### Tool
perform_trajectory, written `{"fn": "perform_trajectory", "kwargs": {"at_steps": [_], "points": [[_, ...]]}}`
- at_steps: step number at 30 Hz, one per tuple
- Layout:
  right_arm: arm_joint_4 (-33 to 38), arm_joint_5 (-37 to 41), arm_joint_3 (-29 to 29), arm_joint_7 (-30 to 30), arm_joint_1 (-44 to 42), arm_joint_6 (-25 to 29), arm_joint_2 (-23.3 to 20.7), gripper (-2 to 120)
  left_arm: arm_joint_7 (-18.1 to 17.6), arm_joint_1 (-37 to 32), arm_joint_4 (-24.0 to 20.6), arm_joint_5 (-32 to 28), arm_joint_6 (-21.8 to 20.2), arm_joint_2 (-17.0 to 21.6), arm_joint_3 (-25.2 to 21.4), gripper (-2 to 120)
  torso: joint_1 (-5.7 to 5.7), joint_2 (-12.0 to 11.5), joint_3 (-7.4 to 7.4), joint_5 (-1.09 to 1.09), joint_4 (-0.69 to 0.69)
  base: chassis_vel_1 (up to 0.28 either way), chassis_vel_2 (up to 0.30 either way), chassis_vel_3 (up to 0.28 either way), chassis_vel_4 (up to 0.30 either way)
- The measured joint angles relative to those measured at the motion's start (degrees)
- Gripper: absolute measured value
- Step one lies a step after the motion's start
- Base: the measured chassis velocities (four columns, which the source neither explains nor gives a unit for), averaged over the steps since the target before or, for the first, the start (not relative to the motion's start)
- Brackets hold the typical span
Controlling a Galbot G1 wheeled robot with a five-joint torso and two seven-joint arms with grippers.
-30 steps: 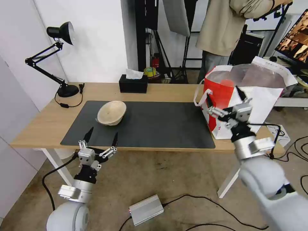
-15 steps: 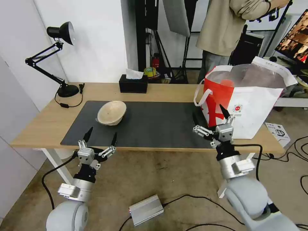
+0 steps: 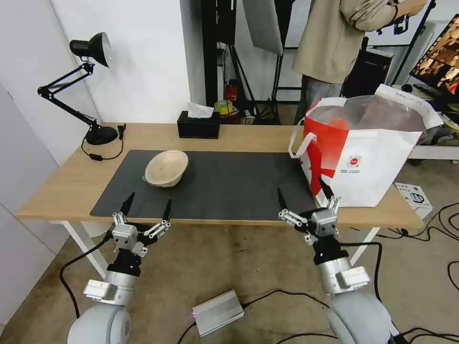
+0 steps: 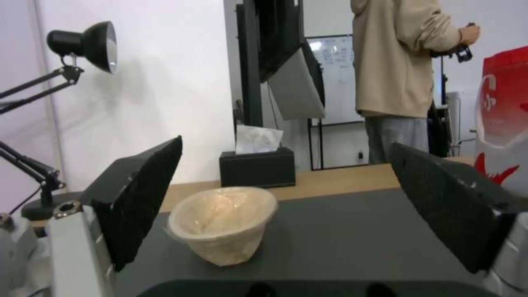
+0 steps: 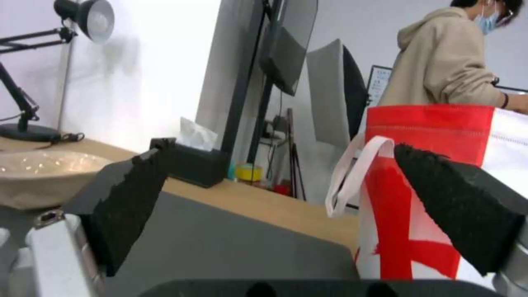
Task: Pick up the trash from the table and place it into the takeout bag.
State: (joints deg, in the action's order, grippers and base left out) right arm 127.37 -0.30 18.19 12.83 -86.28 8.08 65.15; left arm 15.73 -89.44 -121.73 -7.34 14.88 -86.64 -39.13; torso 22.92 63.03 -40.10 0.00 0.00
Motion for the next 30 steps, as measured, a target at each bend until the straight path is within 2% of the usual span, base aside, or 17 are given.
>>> {"fn": "perform_trajectory", "kwargs": {"at_steps": [5,15,30], "points": [[0.4,-0.4,0.1,-0.1,-2.4,0.1,-0.3,100,0.0,-0.8,-0.3,-0.1,0.8,-0.2,-0.4,100,0.0,0.0,0.0,0.0,0.0,0.0,0.0,0.0,0.0],[1.1,-0.1,4.3,-3.1,-6.4,-0.5,-3.0,100,0.0,-1.4,-0.9,-0.8,1.2,0.1,-0.9,100,0.0,0.0,0.0,0.0,0.01,0.0,0.0,0.0,0.0],[2.4,0.2,5.6,-4.9,-8.5,-0.7,-3.0,100,0.1,-1.9,-1.1,-1.9,1.6,0.9,-2.0,100,0.0,0.0,0.0,0.0,0.0,0.0,0.0,0.0,0.0]]}}
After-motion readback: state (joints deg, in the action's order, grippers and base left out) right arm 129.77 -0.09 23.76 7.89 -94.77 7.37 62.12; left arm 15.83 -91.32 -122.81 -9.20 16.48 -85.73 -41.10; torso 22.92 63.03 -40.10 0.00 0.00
